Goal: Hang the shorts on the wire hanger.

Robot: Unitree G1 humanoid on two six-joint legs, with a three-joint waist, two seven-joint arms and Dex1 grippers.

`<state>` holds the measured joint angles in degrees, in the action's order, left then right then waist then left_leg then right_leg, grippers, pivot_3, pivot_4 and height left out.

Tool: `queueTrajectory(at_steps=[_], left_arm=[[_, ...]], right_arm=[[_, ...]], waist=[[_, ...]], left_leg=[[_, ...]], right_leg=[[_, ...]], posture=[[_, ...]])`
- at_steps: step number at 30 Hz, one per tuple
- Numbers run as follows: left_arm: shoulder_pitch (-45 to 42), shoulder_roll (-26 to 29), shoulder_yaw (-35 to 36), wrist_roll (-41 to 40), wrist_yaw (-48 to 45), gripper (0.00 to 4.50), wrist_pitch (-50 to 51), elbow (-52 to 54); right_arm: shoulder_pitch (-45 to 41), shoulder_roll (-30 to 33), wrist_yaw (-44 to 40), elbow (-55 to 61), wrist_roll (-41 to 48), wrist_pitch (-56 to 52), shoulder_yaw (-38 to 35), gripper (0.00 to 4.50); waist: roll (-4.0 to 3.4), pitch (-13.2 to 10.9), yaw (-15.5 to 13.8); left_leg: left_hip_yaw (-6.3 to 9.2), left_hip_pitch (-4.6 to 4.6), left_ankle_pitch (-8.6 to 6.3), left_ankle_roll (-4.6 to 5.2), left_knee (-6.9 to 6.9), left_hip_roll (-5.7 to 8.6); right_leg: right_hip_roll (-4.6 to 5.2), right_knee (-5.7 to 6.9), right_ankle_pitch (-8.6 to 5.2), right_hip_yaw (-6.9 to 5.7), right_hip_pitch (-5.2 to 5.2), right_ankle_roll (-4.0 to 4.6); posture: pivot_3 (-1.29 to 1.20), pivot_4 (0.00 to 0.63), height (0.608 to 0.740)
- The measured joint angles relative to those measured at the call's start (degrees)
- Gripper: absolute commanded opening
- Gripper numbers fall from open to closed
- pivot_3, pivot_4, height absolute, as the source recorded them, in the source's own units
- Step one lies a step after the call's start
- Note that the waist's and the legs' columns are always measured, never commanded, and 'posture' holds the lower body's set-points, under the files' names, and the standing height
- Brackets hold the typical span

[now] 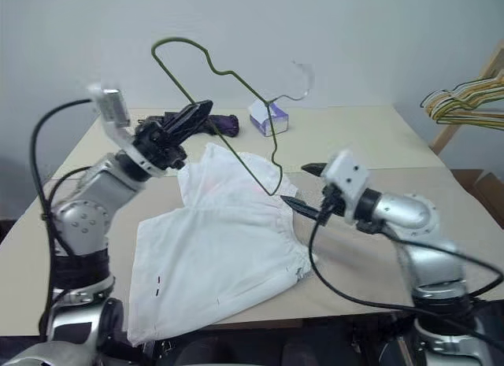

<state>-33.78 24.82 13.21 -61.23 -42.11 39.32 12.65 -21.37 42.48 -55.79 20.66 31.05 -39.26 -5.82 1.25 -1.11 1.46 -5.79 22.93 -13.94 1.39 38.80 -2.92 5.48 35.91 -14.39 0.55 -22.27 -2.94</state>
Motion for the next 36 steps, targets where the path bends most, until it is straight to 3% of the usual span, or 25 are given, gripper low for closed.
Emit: queueTrajectory(at_steps=[3, 7, 10, 19, 31, 34, 36], left_arm=[[-0.82, 3.07, 1.22, -3.93, -11.41, 0.00, 0.82, -1.34], [-1.26, 4.47, 2.60, -6.63, -20.19, 0.00, 0.73, -2.56], [-1.26, 3.87, 2.68, -6.59, -20.83, 0.00, 0.52, -2.57], [-0.34, 1.66, 2.32, -5.01, -19.34, 0.00, -1.75, -1.80], [1.42, 0.44, 1.48, -3.38, -18.06, 0.00, -2.05, -0.86], [1.86, 0.18, 1.45, -3.34, -17.93, 0.00, -2.08, -0.81], [2.09, 0.00, 1.45, -3.13, -17.63, 0.00, -2.22, -0.71]], right_arm=[[-5.53, 3.76, -7.48, -6.01, 10.26, -11.38, -0.54, 4.36], [-7.21, 5.77, -15.08, -10.72, 15.00, -15.98, 1.12, 4.36], [-7.12, 6.08, -16.82, -10.43, 14.55, -15.62, 4.58, 4.36], [-8.07, 0.47, -10.81, -6.47, 13.53, -13.70, 6.34, 4.36], [-8.69, 0.33, -10.04, -5.71, 11.76, -12.43, 8.63, 4.36], [-8.68, 0.32, -10.27, -5.63, 11.72, -12.31, 9.59, 3.78], [-8.73, 0.32, -10.27, -5.65, 11.64, -12.09, 9.60, 3.10]], waist=[[0.01, 0.00, 0.38], [0.03, -0.02, 0.17], [0.03, -0.02, 0.01], [0.04, -0.02, -0.53], [0.04, -0.02, -0.68], [0.04, -0.02, -0.67], [0.04, -0.02, -0.67]], left_leg=[[0.00, -0.04, -0.01, 0.01, 0.00, -0.02], [0.01, 0.02, -0.03, 0.04, 0.01, -0.01], [0.03, 0.04, -0.03, 0.05, 0.03, 0.00], [0.02, 0.08, -0.03, 0.05, 0.04, 0.00], [0.02, 0.09, -0.03, 0.05, 0.05, 0.00], [0.02, 0.09, -0.03, 0.05, 0.04, 0.00], [0.02, 0.10, -0.03, 0.05, 0.04, 0.00]], right_leg=[[0.00, 0.01, -0.01, 0.00, 0.03, 0.02], [0.01, -0.04, -0.01, -0.01, 0.02, 0.00], [0.01, -0.02, -0.01, -0.01, 0.00, -0.01], [0.00, 0.00, 0.00, 0.00, -0.04, -0.03], [0.00, 0.00, 0.00, -0.01, -0.04, -0.03], [0.00, 0.00, 0.00, -0.01, -0.04, -0.03], [0.00, 0.00, 0.00, -0.01, -0.04, -0.03]], posture=[[0.00, 0.000, 0.740], [0.00, 0.000, 0.740], [0.00, 0.000, 0.740], [0.00, 0.000, 0.740], [0.00, 0.000, 0.740], [0.00, 0.000, 0.740], [0.00, 0.000, 0.740]])
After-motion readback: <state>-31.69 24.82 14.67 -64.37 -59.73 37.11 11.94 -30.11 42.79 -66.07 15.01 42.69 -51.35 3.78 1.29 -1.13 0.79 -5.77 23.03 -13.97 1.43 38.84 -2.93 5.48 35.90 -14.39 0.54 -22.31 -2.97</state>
